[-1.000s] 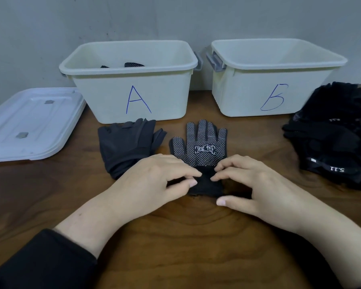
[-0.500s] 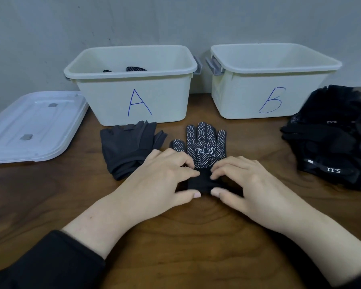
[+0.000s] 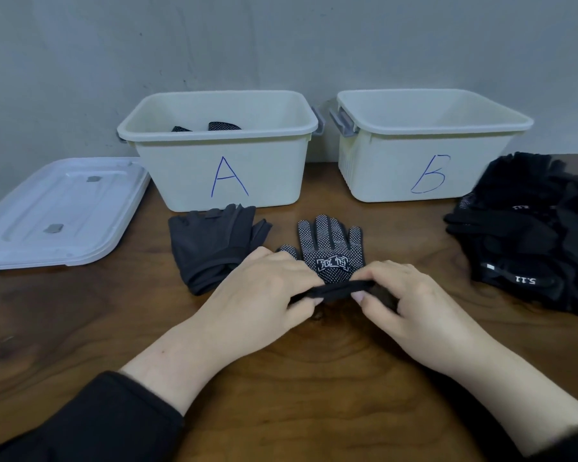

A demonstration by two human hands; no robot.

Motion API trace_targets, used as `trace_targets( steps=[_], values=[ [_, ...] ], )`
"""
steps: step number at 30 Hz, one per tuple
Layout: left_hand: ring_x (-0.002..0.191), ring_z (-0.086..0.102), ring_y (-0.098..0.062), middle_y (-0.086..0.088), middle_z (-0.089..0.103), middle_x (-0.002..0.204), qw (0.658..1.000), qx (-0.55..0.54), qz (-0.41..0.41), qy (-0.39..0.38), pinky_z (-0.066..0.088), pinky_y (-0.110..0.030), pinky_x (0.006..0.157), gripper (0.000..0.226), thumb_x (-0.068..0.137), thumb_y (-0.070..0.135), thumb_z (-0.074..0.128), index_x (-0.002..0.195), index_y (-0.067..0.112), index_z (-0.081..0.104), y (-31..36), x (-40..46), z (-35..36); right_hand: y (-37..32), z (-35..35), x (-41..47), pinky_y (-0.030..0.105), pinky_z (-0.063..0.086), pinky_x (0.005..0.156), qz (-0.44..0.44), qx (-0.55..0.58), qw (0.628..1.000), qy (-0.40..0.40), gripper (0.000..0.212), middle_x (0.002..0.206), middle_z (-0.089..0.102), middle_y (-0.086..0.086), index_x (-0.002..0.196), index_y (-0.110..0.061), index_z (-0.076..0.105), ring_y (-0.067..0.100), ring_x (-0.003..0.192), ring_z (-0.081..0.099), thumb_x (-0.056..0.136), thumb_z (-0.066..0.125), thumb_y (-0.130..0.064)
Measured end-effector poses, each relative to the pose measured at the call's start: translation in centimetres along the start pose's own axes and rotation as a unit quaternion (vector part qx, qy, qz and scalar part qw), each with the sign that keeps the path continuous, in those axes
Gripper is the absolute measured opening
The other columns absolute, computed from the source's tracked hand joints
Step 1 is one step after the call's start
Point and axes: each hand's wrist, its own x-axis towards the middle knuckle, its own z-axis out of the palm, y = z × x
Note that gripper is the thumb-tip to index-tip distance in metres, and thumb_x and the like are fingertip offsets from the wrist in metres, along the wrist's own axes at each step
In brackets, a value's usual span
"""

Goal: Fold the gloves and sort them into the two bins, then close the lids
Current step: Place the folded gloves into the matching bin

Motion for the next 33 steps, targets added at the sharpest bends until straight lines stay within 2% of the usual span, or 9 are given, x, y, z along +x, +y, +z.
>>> trace_targets(
  steps=[3,6,8,11,16,19,24,29,33],
  values=[
    [0.082,0.051,-0.008,0.011,0.062,0.079,0.999,-0.028,-0.033,0.031,0.039,-0.026,0.082,0.032,0.096,0.048,0.041,0.099,0.031,0.068,0.3,-0.2,0.2,0.0,0.0,0.1,0.046,0.05,0.079,0.041,0.108,0.993,-0.004,0.006,0.084,0.067,0.001,0.102,-0.035,0.061,0.029,0.08,0.061,0.097,0.059,-0.033],
    [0.089,0.049,-0.003,0.016,0.061,0.086,0.987,-0.113,-0.112,0.026,0.039,-0.016,0.079,0.026,0.095,0.047,0.053,0.12,0.046,0.059,0.4,-0.1,0.2,0.1,0.4,0.6,0.026,0.048,0.074,0.075,0.148,0.986,0.025,0.017,0.081,0.065,-0.007,0.105,-0.039,0.06,0.021,0.075,0.059,0.097,0.065,-0.026],
    [0.086,0.055,-0.003,0.018,0.061,0.085,0.98,-0.136,-0.14,0.041,0.043,-0.016,0.082,0.04,0.094,0.043,0.061,0.132,0.049,0.05,0.4,0.2,0.5,0.3,0.6,1.0,0.013,0.041,0.067,0.094,0.145,0.983,0.054,0.023,0.078,0.062,-0.01,0.11,-0.04,0.06,0.009,0.071,0.056,0.096,0.067,-0.024],
    [0.076,0.057,-0.006,0.015,0.059,0.081,0.978,-0.118,-0.154,0.081,0.05,-0.023,0.075,0.047,0.092,0.038,0.068,0.136,0.04,0.051,0.3,0.6,0.9,0.8,1.2,1.7,0.017,0.044,0.069,0.117,0.112,0.985,0.067,0.026,0.08,0.061,-0.012,0.116,-0.037,0.06,0.01,0.073,0.058,0.095,0.069,-0.025],
    [0.088,0.056,-0.016,0.009,0.06,0.101,0.991,0.032,-0.066,0.116,0.045,-0.031,0.076,0.02,0.089,0.02,0.069,0.108,0.024,0.074,-0.2,1.0,1.2,1.3,1.8,2.3,0.034,0.049,0.075,0.053,-0.044,0.994,0.089,0.027,0.086,0.05,-0.018,0.113,-0.028,0.066,0.008,0.078,0.049,0.089,0.075,-0.023],
    [0.103,0.058,-0.014,0.011,0.067,0.116,0.994,0.074,-0.019,0.083,0.039,-0.036,0.089,0.031,0.093,0.025,0.05,0.106,0.026,0.078,-0.3,0.4,1.4,1.7,1.3,2.1,0.04,0.046,0.087,-0.036,-0.086,0.993,0.077,0.013,0.107,0.057,-0.019,0.105,-0.024,0.075,0.007,0.095,0.053,0.093,0.071,-0.025],
    [0.118,0.053,-0.006,0.018,0.064,0.129,0.996,0.055,-0.059,0.023,0.034,-0.033,0.101,0.048,0.094,0.052,0.037,0.123,0.032,0.071,-0.1,0.1,0.8,2.8,-0.3,1.3,0.029,0.035,0.109,-0.069,-0.081,0.991,-0.075,0.051,0.136,0.054,-0.023,0.132,-0.028,0.066,-0.002,0.126,0.048,0.093,0.053,-0.059],
    [0.117,0.054,-0.008,0.015,0.063,0.133,0.994,0.08,-0.07,0.0,0.037,-0.033,0.1,0.055,0.089,0.06,0.039,0.128,0.033,0.067,-0.4,0.4,1.3,3.1,0.1,1.8,0.038,0.041,0.105,-0.049,-0.074,0.995,-0.049,0.037,0.131,0.057,-0.024,0.128,-0.032,0.064,0.001,0.121,0.052,0.092,0.071,-0.038],
    [0.111,0.056,-0.009,0.015,0.068,0.122,0.995,0.074,-0.059,0.022,0.037,-0.034,0.096,0.038,0.094,0.045,0.051,0.125,0.032,0.068,-0.3,0.5,1.0,2.2,0.3,1.9,0.036,0.041,0.102,-0.045,-0.089,0.995,-0.008,0.021,0.113,0.063,-0.025,0.119,-0.031,0.066,-0.001,0.108,0.055,0.098,0.062,-0.035]
  ],
)
